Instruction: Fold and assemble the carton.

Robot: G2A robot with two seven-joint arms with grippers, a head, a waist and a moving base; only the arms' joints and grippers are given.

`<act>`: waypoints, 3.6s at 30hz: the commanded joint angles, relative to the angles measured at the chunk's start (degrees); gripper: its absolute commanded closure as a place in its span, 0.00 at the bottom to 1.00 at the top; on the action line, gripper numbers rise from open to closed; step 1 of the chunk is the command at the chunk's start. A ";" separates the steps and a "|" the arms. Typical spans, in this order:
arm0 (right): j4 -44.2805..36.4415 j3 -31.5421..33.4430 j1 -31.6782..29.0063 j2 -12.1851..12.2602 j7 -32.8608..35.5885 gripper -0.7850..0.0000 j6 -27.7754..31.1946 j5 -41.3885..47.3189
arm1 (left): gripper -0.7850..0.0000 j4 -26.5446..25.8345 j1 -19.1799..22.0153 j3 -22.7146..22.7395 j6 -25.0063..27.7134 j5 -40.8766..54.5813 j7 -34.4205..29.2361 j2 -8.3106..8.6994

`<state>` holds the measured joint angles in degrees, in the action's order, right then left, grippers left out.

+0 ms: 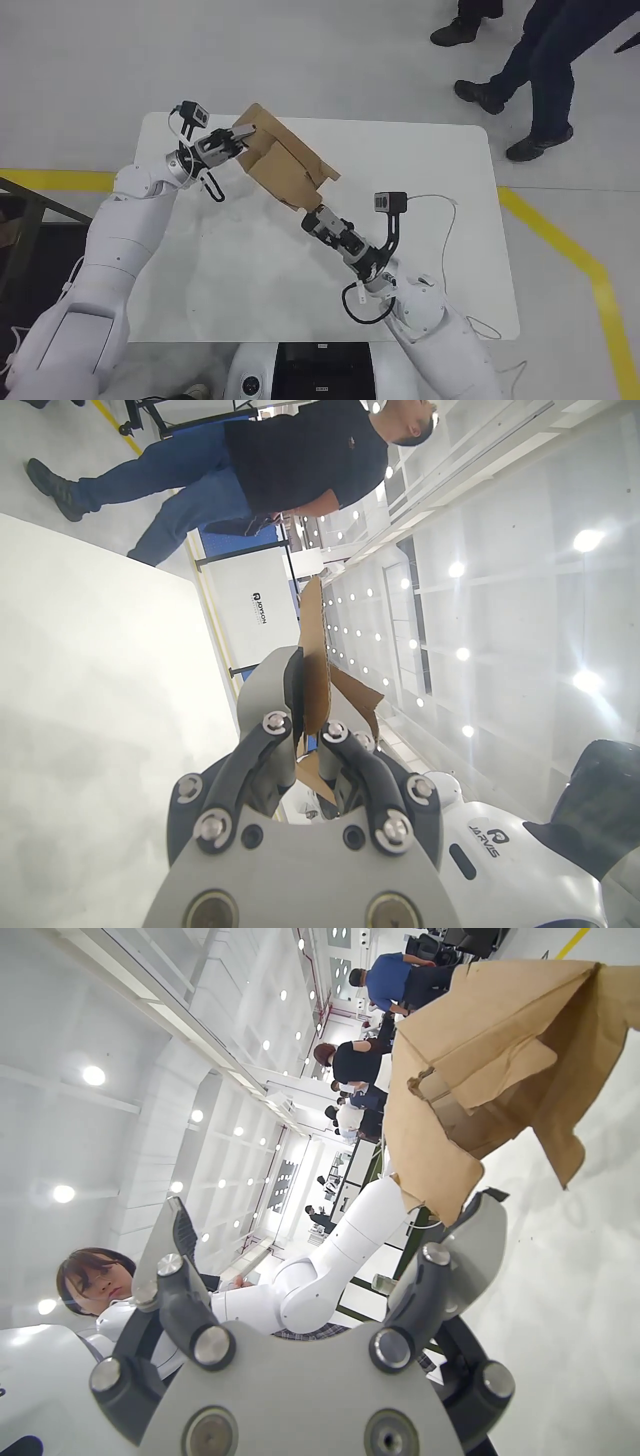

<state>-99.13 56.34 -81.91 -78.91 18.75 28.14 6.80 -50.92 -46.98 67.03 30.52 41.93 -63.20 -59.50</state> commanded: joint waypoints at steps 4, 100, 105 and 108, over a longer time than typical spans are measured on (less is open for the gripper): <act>-0.04 0.30 -0.18 0.04 0.00 0.00 0.48 1.36 | 1.00 0.18 -0.11 0.29 0.04 -0.56 0.10 -0.13; 7.39 -2.40 3.14 -1.68 -4.27 0.85 4.16 -3.26 | 1.00 -5.71 -4.11 5.83 -5.76 -3.28 -0.31 -1.23; 7.43 -2.47 3.08 -1.71 -4.64 1.00 3.72 -4.29 | 1.00 -6.19 -4.63 6.43 -5.95 -2.80 -0.85 -1.18; 7.30 -2.50 3.04 -1.73 -4.81 1.00 3.72 -4.60 | 1.00 -6.64 -4.98 6.67 -6.20 -2.84 -1.21 -1.14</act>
<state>-91.78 53.84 -78.86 -80.64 13.96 31.82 2.27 -57.45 -51.87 73.64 24.41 39.14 -64.30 -60.65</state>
